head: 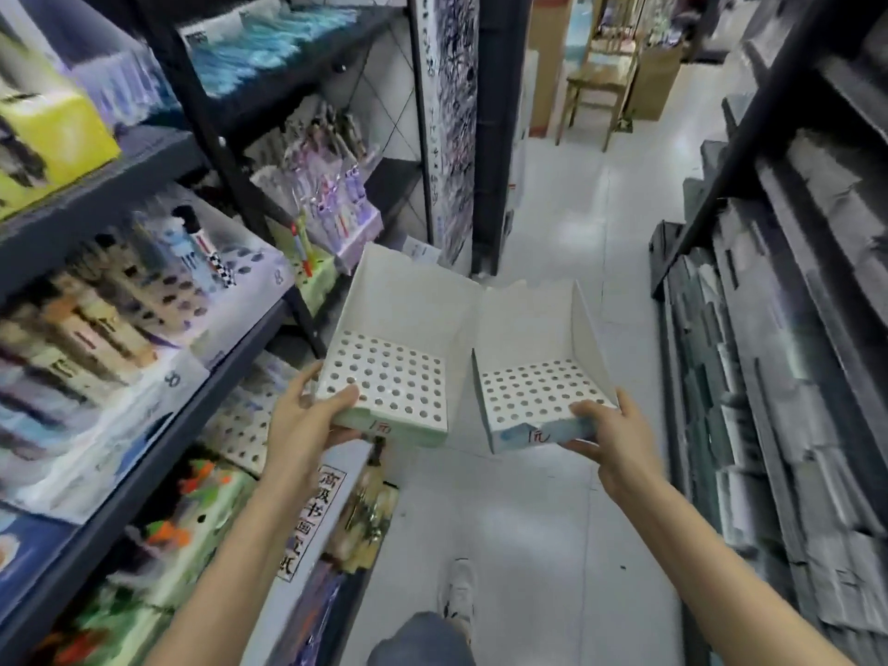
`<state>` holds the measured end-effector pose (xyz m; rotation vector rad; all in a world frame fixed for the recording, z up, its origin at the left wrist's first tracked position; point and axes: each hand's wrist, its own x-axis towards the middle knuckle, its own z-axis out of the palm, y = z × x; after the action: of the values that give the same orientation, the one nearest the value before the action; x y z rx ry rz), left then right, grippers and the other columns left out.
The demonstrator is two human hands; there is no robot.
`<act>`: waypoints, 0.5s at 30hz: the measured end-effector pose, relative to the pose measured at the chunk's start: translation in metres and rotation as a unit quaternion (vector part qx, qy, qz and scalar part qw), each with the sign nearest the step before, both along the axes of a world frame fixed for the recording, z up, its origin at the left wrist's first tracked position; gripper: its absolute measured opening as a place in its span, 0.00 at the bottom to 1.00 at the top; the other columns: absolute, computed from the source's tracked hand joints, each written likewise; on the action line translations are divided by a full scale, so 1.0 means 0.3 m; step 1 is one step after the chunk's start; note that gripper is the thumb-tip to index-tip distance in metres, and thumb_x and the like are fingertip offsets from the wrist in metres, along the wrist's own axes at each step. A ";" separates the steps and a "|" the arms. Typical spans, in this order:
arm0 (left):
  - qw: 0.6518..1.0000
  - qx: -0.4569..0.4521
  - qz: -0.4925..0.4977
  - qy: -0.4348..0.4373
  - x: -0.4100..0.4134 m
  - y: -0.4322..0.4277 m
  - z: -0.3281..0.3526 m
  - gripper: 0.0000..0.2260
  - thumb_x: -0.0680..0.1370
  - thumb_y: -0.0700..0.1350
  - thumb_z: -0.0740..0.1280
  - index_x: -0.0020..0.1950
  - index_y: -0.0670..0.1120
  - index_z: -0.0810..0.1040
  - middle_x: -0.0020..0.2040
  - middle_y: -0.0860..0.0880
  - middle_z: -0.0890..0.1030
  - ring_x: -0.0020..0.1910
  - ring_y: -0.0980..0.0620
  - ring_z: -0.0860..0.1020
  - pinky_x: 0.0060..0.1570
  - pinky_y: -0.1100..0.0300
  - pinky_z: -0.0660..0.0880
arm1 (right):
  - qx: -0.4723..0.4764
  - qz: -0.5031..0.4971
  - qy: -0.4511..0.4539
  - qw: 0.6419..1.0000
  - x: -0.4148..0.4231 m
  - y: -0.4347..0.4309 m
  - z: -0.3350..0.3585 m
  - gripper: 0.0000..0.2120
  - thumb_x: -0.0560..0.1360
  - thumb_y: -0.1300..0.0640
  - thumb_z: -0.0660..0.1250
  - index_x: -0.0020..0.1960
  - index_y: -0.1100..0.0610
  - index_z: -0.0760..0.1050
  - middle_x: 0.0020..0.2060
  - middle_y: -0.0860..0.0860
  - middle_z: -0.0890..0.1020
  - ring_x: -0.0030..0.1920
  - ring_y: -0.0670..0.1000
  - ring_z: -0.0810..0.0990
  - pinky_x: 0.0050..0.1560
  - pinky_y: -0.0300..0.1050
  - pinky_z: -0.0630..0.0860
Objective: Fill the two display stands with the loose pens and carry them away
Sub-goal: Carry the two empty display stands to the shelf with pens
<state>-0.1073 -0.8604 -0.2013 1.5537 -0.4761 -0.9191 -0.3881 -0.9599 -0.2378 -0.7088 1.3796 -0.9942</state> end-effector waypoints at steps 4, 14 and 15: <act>0.998 -0.021 -0.019 -0.049 0.063 -0.323 0.101 0.23 0.73 0.38 0.70 0.66 0.49 0.70 0.53 0.48 0.79 0.45 0.48 0.81 0.32 0.60 0.80 | 0.000 -0.021 -0.006 1.000 0.078 -0.300 0.063 0.18 0.73 0.68 0.63 0.58 0.54 0.66 0.48 0.53 0.77 0.48 0.58 0.80 0.33 0.47 0.82; 0.997 -0.067 0.038 -0.022 0.103 -0.999 0.218 0.20 0.72 0.38 0.70 0.60 0.54 0.72 0.54 0.49 0.79 0.48 0.48 0.82 0.40 0.54 0.81 | -0.058 0.008 -0.028 0.998 0.189 -1.006 0.135 0.15 0.72 0.68 0.63 0.56 0.57 0.71 0.57 0.59 0.77 0.45 0.56 0.81 0.34 0.47 0.81; 0.996 -0.073 0.048 -0.022 0.103 -1.058 0.228 0.20 0.73 0.39 0.70 0.61 0.54 0.72 0.54 0.48 0.79 0.47 0.48 0.82 0.40 0.55 0.81 | -0.065 0.020 -0.033 0.997 0.200 -1.084 0.147 0.16 0.72 0.68 0.62 0.57 0.56 0.71 0.57 0.59 0.77 0.45 0.55 0.81 0.35 0.47 0.81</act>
<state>-0.0763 -1.1779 -0.1329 1.4535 -0.4849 -0.7621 -0.3280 -1.2849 -0.1936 -0.7894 1.2472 -1.0743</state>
